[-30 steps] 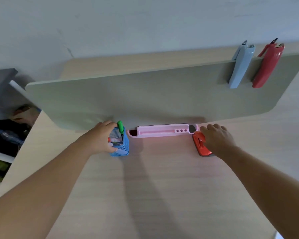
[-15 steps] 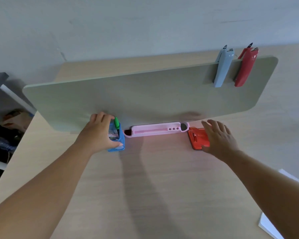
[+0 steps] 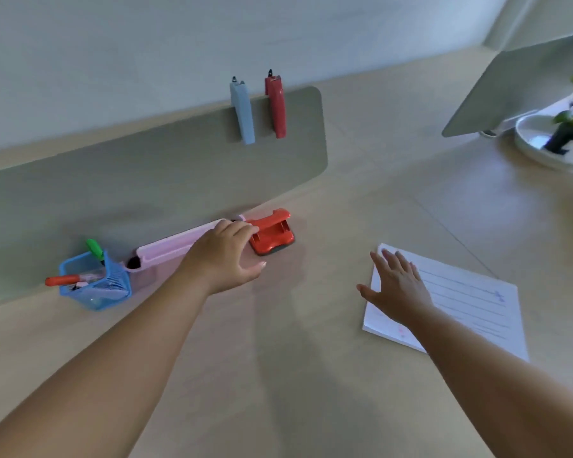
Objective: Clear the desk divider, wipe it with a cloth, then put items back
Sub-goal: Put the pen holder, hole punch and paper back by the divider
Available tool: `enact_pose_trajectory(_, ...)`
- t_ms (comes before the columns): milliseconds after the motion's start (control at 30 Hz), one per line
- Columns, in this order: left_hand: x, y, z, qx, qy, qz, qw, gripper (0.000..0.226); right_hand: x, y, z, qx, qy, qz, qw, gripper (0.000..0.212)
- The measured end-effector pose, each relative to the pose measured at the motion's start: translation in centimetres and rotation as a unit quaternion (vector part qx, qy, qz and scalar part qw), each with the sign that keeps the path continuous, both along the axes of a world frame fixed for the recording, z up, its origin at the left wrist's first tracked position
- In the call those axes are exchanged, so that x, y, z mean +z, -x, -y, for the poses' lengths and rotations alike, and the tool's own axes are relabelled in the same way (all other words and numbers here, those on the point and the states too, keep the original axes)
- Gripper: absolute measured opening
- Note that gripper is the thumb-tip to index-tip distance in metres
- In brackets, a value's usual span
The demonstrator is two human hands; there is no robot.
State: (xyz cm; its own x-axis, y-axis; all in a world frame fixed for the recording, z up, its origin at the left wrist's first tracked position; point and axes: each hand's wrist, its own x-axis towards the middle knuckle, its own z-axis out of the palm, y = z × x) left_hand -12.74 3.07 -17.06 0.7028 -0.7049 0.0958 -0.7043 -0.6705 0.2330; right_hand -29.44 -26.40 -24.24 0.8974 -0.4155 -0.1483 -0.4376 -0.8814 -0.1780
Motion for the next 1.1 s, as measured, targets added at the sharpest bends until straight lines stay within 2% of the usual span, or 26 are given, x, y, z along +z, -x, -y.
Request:
enact_pose_trajectory(367,-5.6,9.9,17.2,-0.171,-0.07,-0.066,0.981,0.078,-3.8,17.3,7.8,-0.186,-0.013,-0.054,0.981,0.078)
enact_pose_trajectory(567,-9.7,14.1,21.7,-0.219,-0.129,-0.09,0.963,0.079,-6.5,21.5,8.4,-0.203,-0.043,-0.078,0.975,0.073)
enact_pose_trajectory(700,-10.7,14.1,23.0,-0.228,-0.162,-0.068,0.958,0.077,-7.1,21.2,7.0,-0.12,-0.017,-0.066,0.99,0.07)
enact_pose_trajectory(800,-10.8,13.0,22.3,-0.214,-0.174,-0.057,0.96,0.077,-6.9,20.0,6.6,0.019,0.011,-0.075,0.997,0.07)
enact_pose_trajectory(933,-11.8,11.7,17.9,-0.199,-0.19,-0.065,0.959,0.082,-6.6,17.5,7.7,0.19,0.039,-0.101,0.976,0.068)
enact_pose_trajectory(1033,-13.4,11.9,13.5,-0.178,-0.22,-0.064,0.957,0.089,-6.6,15.0,7.7,0.248,0.047,-0.103,0.962,0.062)
enact_pose_trajectory(1100,-14.6,12.3,10.7,-0.13,-0.203,-0.058,0.969,0.09,-6.5,12.7,7.2,0.269,0.053,-0.098,0.957,0.058)
